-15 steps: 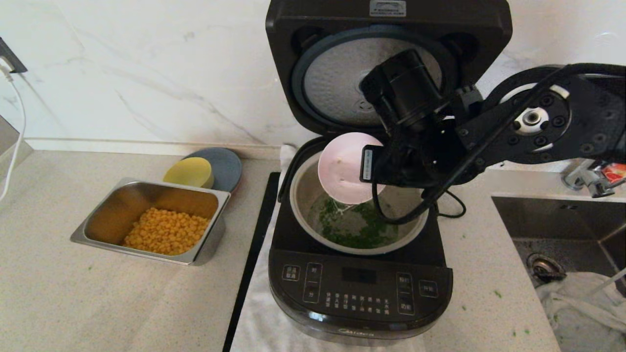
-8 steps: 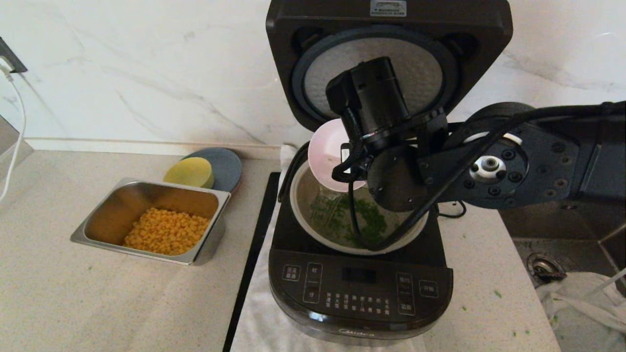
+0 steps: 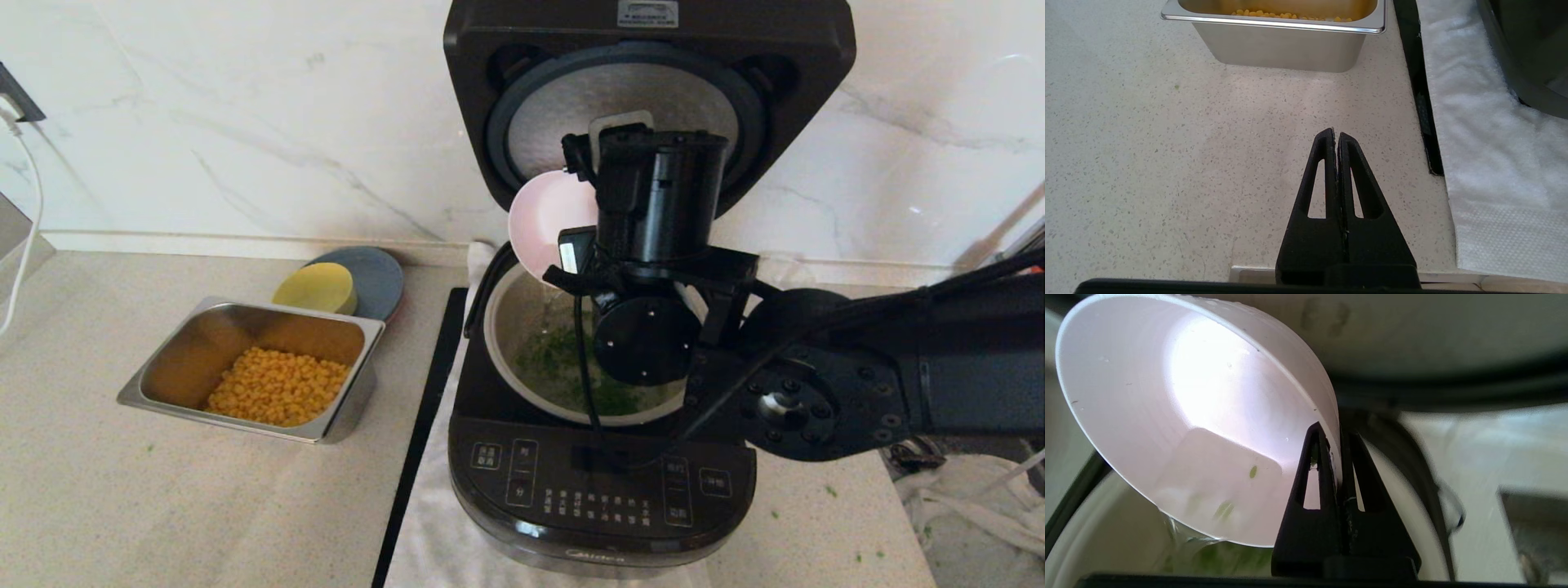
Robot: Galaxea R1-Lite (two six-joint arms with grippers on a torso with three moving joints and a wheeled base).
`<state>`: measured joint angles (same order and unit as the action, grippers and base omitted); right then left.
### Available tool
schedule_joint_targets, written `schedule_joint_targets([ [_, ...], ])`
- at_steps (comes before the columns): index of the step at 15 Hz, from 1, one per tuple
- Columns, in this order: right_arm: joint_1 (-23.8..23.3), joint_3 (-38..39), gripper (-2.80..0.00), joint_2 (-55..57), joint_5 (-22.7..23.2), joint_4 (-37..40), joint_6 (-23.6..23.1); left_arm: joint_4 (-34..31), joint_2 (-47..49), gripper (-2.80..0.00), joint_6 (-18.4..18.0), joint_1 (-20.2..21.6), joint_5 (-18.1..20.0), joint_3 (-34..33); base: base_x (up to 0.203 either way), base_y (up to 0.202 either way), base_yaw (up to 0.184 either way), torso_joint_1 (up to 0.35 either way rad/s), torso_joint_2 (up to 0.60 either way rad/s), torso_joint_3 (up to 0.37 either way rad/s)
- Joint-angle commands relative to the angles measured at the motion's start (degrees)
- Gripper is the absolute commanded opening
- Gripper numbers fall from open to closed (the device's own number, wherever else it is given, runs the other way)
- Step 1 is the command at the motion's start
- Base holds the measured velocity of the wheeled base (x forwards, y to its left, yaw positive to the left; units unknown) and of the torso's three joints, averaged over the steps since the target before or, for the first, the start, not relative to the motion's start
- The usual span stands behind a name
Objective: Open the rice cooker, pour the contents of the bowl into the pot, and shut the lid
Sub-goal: Pour the water from the bowl into the rice cooker
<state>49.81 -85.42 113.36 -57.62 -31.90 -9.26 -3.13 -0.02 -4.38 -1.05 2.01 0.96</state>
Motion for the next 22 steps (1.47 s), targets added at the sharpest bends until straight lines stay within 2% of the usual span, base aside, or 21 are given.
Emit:
schedule_joint_targets([
  [1,-0.02,6.27,-2.8,0.43,-0.28,-25.27,-12.73,-0.03,-0.06,-2.8,-0.02,-0.01,0.01,0.0,0.0,0.0,0.0,0.0,0.0,0.0],
  [3,-0.05,10.95,-2.8,1.55,0.06,-38.8,-21.71,-0.03,-0.06,-2.8,-0.02,-0.01,0.01,0.0,0.0,0.0,0.0,0.0,0.0,0.0],
  [4,-0.06,12.68,-2.8,1.42,0.34,-40.51,-22.99,-0.03,-0.06,-2.8,-0.02,-0.01,0.01,0.0,0.0,0.0,0.0,0.0,0.0,0.0],
  [11,0.62,13.39,-2.8,0.15,1.28,-43.01,-23.34,-0.03,-0.06,-2.8,-0.02,-0.01,0.01,0.0,0.0,0.0,0.0,0.0,0.0,0.0],
  [16,6.02,16.43,-2.8,-0.74,1.02,-43.6,-23.43,-0.03,-0.06,-2.8,-0.02,-0.01,0.01,0.0,0.0,0.0,0.0,0.0,0.0,0.0],
  [22,6.38,17.37,-2.8,-3.14,0.49,-38.39,-23.02,-0.03,-0.06,-2.8,-0.02,-0.01,0.01,0.0,0.0,0.0,0.0,0.0,0.0,0.0],
])
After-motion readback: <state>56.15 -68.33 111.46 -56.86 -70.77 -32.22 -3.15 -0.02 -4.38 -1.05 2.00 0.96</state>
